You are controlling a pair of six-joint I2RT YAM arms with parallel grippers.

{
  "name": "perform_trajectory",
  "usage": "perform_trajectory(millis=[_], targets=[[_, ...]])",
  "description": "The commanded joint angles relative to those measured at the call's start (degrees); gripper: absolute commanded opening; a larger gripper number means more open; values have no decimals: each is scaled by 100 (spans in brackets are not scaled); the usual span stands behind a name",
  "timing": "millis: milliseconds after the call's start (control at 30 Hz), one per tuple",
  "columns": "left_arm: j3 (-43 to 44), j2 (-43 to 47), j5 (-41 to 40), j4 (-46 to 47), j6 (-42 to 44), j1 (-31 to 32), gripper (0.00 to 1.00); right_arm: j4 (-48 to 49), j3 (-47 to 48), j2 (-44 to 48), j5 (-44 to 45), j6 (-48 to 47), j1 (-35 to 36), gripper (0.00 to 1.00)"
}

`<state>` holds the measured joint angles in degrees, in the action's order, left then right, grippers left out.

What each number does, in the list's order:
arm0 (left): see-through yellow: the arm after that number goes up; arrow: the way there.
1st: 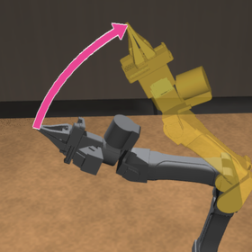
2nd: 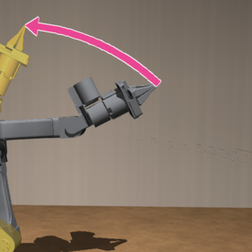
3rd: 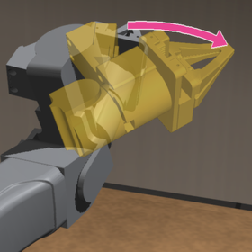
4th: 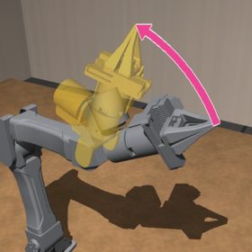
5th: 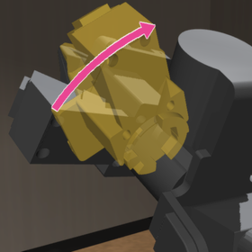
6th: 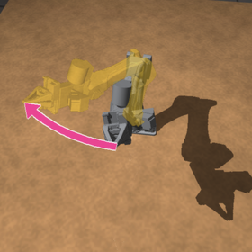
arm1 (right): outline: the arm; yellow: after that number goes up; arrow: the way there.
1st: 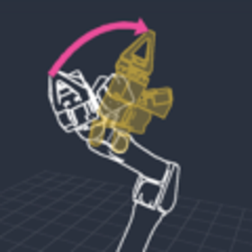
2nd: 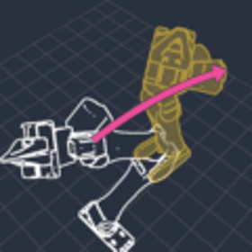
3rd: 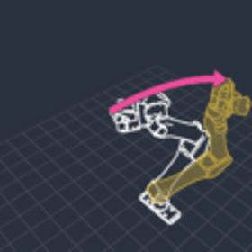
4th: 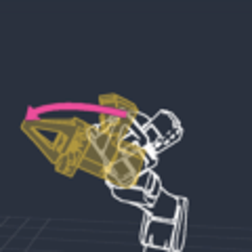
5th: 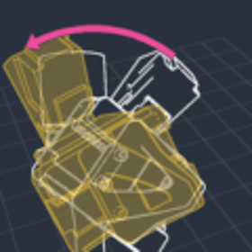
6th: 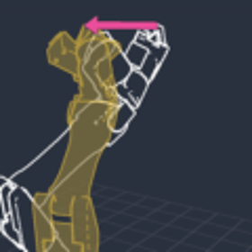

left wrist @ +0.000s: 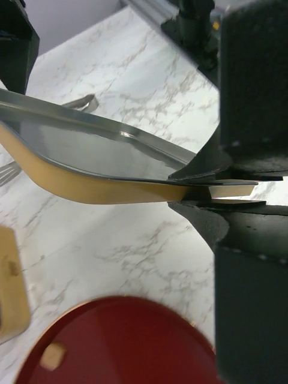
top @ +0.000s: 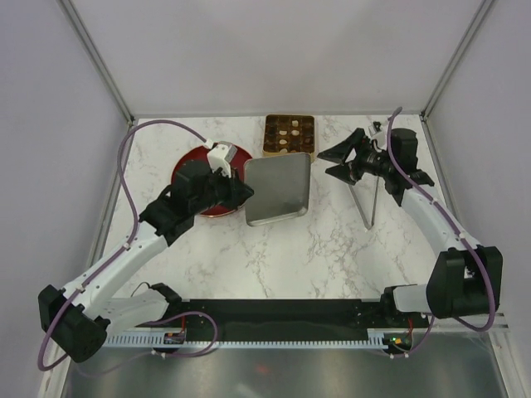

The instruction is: Pack the chocolate

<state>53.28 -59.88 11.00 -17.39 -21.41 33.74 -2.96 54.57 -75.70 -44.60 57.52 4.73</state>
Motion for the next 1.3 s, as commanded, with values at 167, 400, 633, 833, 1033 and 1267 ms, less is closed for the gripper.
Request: perform_trajectory(millis=[167, 400, 633, 833, 1033, 1267], targets=[[710, -525, -3067, 859, 2131, 1257, 2, -653, 1021, -401, -57, 260, -7, 81], [360, -735, -4448, 1912, 3590, 2118, 2, -776, 863, -419, -180, 234, -7, 80], [104, -1025, -5073, 2775, 4548, 2761, 2, -776, 1012, -674, -259, 304, 1, 79], [95, -1263, -5300, 2986, 4769, 2928, 2, -785, 1153, -701, -338, 374, 19, 78], [-10, -1333, -5503, 3250, 4830, 2919, 2, -881, 811, -420, -462, 199, 10, 76], [-28, -1421, -5583, 3268, 4962, 2919, 2, -908, 379, -261, -356, 260, 1, 76]])
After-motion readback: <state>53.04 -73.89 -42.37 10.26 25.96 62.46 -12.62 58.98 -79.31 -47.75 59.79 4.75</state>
